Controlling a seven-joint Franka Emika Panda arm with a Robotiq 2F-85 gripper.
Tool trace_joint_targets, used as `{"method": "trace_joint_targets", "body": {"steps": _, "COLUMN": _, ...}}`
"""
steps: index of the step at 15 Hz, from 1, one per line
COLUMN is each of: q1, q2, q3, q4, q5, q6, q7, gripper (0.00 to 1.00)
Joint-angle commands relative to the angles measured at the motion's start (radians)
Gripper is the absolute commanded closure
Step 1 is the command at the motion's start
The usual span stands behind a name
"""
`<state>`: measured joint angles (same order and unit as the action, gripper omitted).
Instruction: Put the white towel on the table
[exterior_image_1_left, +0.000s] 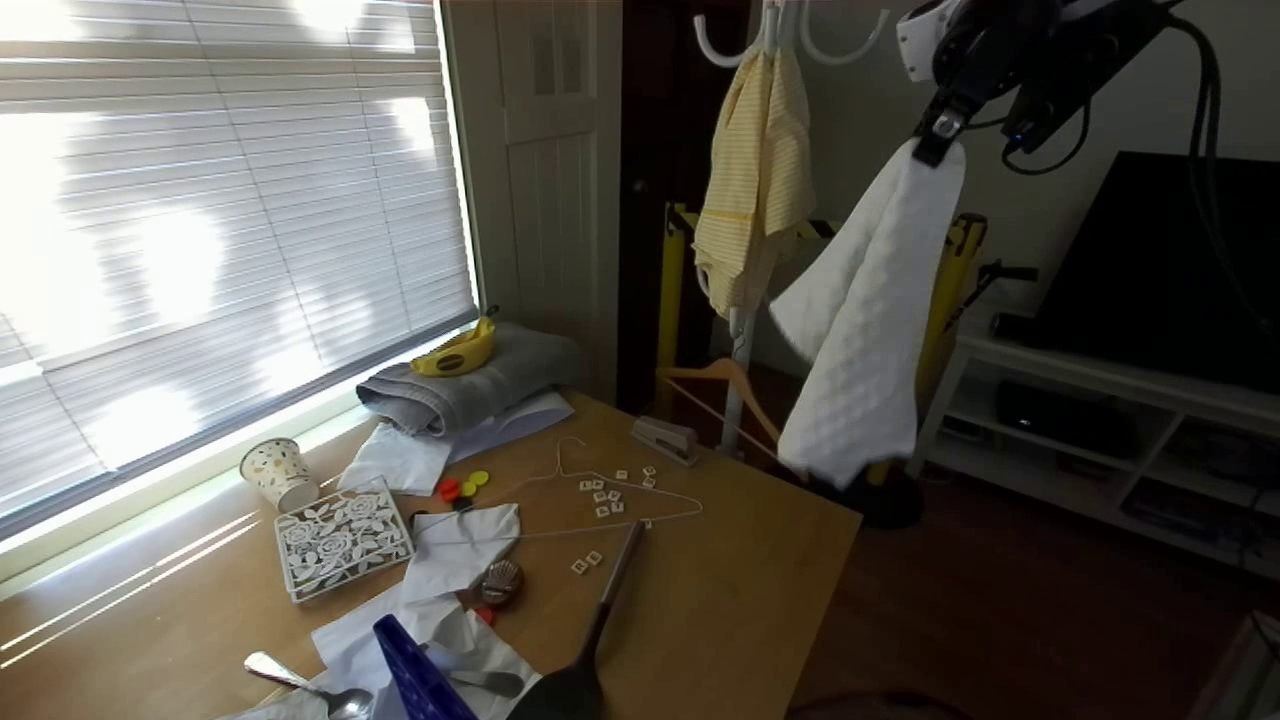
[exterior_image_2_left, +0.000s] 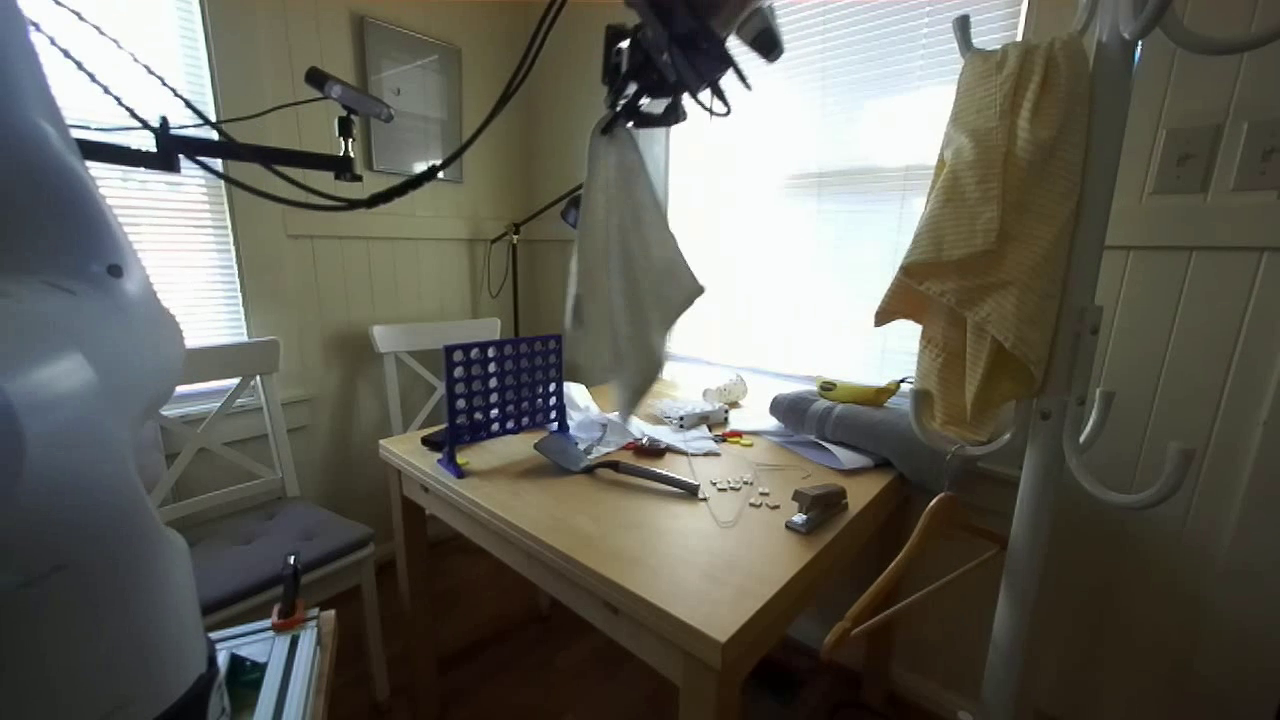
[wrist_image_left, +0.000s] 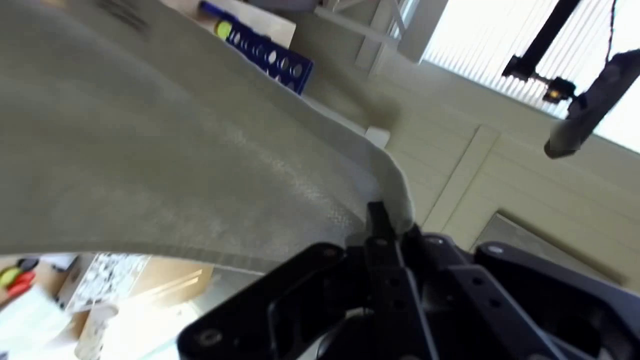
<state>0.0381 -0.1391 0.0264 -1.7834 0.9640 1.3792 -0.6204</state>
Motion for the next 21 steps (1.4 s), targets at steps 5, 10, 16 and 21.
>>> {"method": "trace_joint_targets", "body": {"steps": 5, "q1": 0.125, "q2": 0.125, "q3": 0.147, "q4": 0.004, "q5": -0.320, "q6": 0.000, "q7": -0.011, "gripper": 0.99}}
{"method": "trace_joint_targets", "body": {"steps": 10, "q1": 0.166, "q2": 0.190, "q3": 0.186, "q4": 0.029, "q5": -0.601, "q6": 0.073, "q7": 0.006, "gripper": 0.99}}
{"method": "trace_joint_targets", "body": {"steps": 16, "q1": 0.161, "q2": 0.180, "q3": 0.184, "q4": 0.004, "q5": -0.577, "q6": 0.075, "q7": -0.008, "gripper": 0.95}}
{"method": "trace_joint_targets", "body": {"steps": 21, "q1": 0.215, "q2": 0.253, "q3": 0.226, "q4": -0.048, "q5": -0.654, "q6": 0.503, "q7": 0.246, "gripper": 0.99}}
